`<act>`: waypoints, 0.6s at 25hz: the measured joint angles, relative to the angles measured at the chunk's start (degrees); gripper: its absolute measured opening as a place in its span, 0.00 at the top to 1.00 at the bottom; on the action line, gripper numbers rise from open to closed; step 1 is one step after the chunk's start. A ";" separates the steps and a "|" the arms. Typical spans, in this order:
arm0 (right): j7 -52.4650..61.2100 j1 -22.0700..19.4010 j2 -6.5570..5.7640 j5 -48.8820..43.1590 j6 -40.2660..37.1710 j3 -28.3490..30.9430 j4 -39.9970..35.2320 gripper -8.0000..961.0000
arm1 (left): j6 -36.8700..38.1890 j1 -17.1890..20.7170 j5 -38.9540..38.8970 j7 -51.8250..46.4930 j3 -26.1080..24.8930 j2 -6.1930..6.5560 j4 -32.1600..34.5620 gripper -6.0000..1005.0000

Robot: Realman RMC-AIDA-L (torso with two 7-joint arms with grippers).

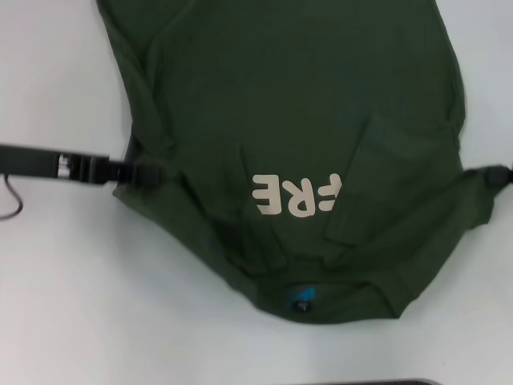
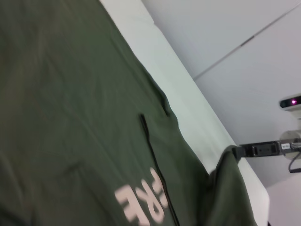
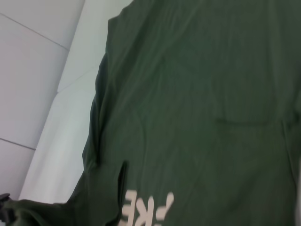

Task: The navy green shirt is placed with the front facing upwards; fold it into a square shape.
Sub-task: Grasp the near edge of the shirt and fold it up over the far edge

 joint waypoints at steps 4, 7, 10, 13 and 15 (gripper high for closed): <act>0.46 2.55 -0.01 0.20 2.17 -0.45 0.22 0.94 | -3.01 -2.99 -0.16 -0.36 -0.39 0.09 -0.76 0.90; 0.83 4.64 0.19 0.30 4.25 -0.56 0.26 0.94 | -5.47 -4.93 -0.73 -0.41 -0.37 0.05 -1.34 0.90; 1.03 6.54 0.63 0.38 5.76 -0.64 0.31 0.94 | -8.01 -6.58 -1.82 -0.42 -0.25 -0.25 -1.89 0.89; 1.04 8.50 1.15 0.41 7.43 -0.66 0.36 0.94 | -10.50 -8.05 -2.82 -0.45 -0.09 -0.63 -2.13 0.89; 1.05 9.63 1.34 0.42 8.50 -0.67 0.37 0.94 | -11.80 -8.97 -3.26 -0.45 -0.23 -0.74 -2.17 0.89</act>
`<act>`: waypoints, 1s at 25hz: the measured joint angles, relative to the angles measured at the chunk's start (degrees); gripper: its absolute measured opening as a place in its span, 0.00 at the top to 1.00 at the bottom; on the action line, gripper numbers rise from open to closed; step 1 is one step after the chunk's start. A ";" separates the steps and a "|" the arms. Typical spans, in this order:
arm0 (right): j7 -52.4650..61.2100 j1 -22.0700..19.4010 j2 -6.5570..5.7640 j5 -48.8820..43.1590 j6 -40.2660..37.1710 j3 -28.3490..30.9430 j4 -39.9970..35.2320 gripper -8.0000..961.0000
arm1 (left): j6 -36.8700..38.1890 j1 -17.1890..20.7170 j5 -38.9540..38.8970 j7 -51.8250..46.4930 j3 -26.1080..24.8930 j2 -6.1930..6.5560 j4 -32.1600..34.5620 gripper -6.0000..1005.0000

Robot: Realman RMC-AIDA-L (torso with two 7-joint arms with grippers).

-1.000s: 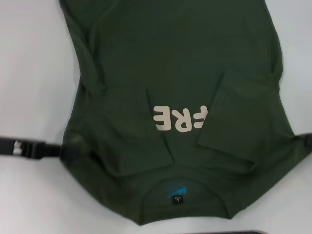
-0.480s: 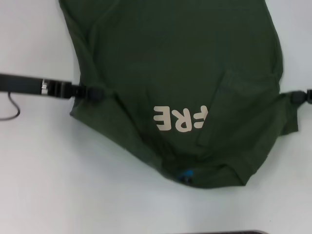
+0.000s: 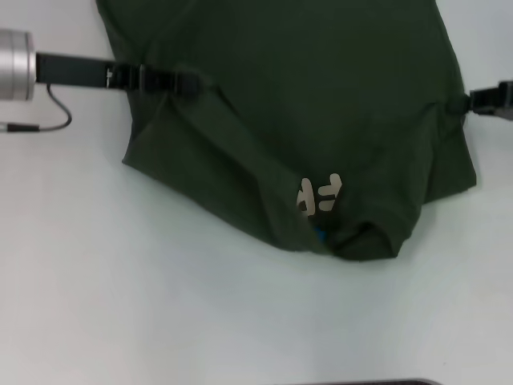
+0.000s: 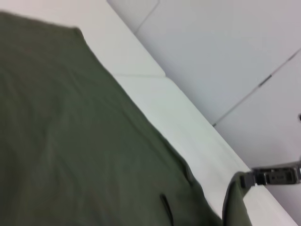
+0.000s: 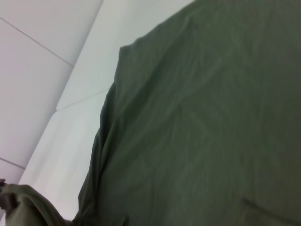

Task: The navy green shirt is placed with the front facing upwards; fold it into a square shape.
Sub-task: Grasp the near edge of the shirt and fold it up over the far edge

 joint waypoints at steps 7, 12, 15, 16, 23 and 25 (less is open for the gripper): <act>0.26 2.73 -0.16 1.17 3.74 0.00 -0.15 0.94 | -3.01 -1.89 -2.80 -0.64 -0.06 0.17 0.12 0.88; 1.33 4.23 -0.56 2.51 6.19 -0.15 -0.41 0.94 | -4.14 -2.60 -5.03 -0.81 -0.13 0.54 0.53 0.88; 1.83 5.17 -0.67 2.94 7.18 -0.36 -0.63 0.94 | -5.34 -2.91 -6.00 -0.87 -0.18 0.70 0.63 0.87; 2.05 5.48 -0.72 3.05 7.76 -0.51 -0.64 0.94 | -5.84 -2.99 -6.36 -0.89 -0.13 0.73 0.64 0.87; 2.33 7.40 -0.41 3.61 11.94 -2.15 -0.50 0.94 | -11.19 -3.62 -7.27 -0.91 0.10 0.70 0.46 0.86; 2.29 7.74 -0.24 4.16 13.52 -2.93 -0.22 0.94 | -13.09 -3.68 -7.40 -0.90 0.01 0.41 0.38 0.86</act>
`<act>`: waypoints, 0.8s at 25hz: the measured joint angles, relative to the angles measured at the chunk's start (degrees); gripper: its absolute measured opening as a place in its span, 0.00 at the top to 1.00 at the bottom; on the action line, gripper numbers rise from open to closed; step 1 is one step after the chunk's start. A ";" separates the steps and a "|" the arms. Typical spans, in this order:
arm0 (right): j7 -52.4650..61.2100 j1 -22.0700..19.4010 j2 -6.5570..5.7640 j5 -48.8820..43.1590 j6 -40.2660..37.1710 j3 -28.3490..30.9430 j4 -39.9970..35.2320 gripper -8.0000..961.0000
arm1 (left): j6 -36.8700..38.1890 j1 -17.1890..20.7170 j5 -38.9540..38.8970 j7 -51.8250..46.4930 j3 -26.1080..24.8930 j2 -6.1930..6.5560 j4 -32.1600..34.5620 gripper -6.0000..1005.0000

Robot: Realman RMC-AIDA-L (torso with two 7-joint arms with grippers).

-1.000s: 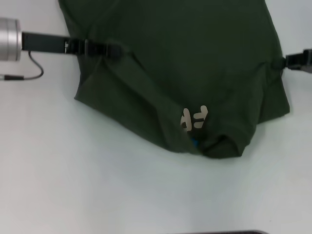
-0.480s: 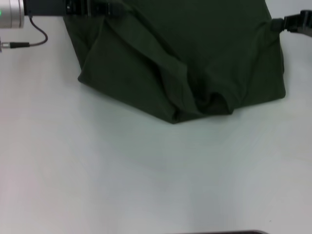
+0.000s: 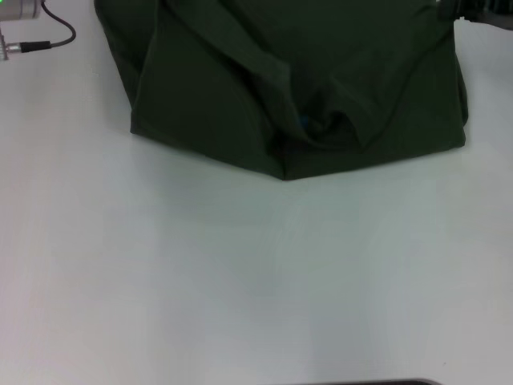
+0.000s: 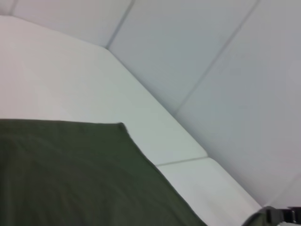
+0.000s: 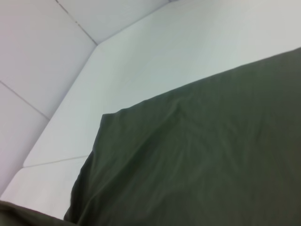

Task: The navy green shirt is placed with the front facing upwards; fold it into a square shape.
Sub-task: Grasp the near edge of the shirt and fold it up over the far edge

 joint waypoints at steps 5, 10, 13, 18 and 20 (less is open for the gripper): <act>-0.07 0.24 0.60 1.99 3.47 -2.52 0.25 0.94 | -3.82 -0.02 -0.71 0.25 0.26 -0.42 -0.18 0.86; -0.54 0.37 1.09 3.55 7.44 -4.83 1.19 0.94 | -7.78 0.44 -2.10 0.60 0.32 -1.04 -0.38 0.85; -0.94 0.64 1.25 3.70 9.60 -5.75 2.20 0.94 | -9.58 0.54 -2.61 1.00 0.33 -1.21 -0.83 0.85; -1.71 0.91 1.67 4.19 11.39 -6.03 2.49 0.94 | -12.10 0.56 -2.81 1.67 0.37 -1.51 -1.65 0.84; -1.93 0.99 1.72 4.58 11.95 -6.05 2.50 0.94 | -12.98 0.56 -2.82 1.89 0.41 -1.71 -1.73 0.84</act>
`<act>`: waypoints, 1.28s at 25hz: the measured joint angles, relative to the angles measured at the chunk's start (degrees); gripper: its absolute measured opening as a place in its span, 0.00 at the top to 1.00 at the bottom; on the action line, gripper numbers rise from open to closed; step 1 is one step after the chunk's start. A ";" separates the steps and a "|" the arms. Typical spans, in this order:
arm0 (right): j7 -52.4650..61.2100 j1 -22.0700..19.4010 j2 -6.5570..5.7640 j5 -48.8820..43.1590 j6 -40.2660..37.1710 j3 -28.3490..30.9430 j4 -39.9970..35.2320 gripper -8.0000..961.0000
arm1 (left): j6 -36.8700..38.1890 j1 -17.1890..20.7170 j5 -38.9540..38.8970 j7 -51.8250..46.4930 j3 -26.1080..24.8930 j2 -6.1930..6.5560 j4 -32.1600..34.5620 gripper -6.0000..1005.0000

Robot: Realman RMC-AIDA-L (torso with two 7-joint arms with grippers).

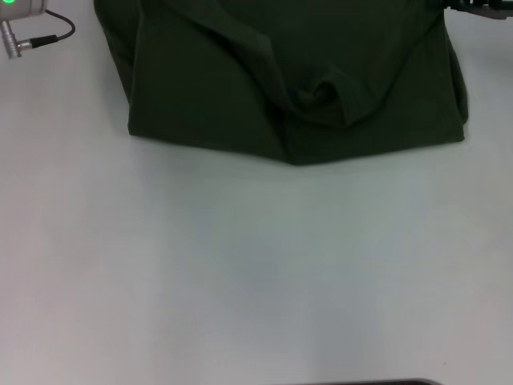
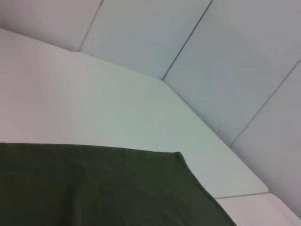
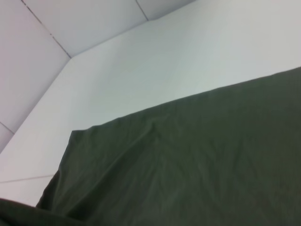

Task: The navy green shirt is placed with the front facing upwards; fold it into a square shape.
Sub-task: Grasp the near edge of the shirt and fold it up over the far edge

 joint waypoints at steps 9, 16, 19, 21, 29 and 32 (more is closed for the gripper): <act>-0.18 0.04 0.28 1.29 2.09 -1.05 0.11 0.94 | -2.29 -0.01 0.00 0.41 0.04 -0.55 -0.52 0.83; -0.16 0.05 0.80 1.33 5.33 -2.08 0.83 0.94 | -4.27 -0.17 0.00 1.04 0.04 -1.21 -0.68 0.82; -0.17 0.26 0.93 1.34 6.47 -2.13 1.31 0.94 | -5.26 -0.17 0.01 1.19 0.03 -1.51 -0.70 0.82; -0.17 0.42 1.07 1.34 7.13 -2.18 1.61 0.94 | -6.02 -0.03 0.01 1.27 0.04 -1.69 -0.70 0.82; -0.13 1.10 1.37 1.34 8.42 -2.90 2.05 0.91 | -7.02 0.16 0.01 1.57 0.03 -2.36 -0.68 0.81; 0.31 1.19 1.50 1.33 8.77 -3.37 2.30 0.89 | -7.47 0.29 0.01 1.77 0.02 -2.82 -0.62 0.81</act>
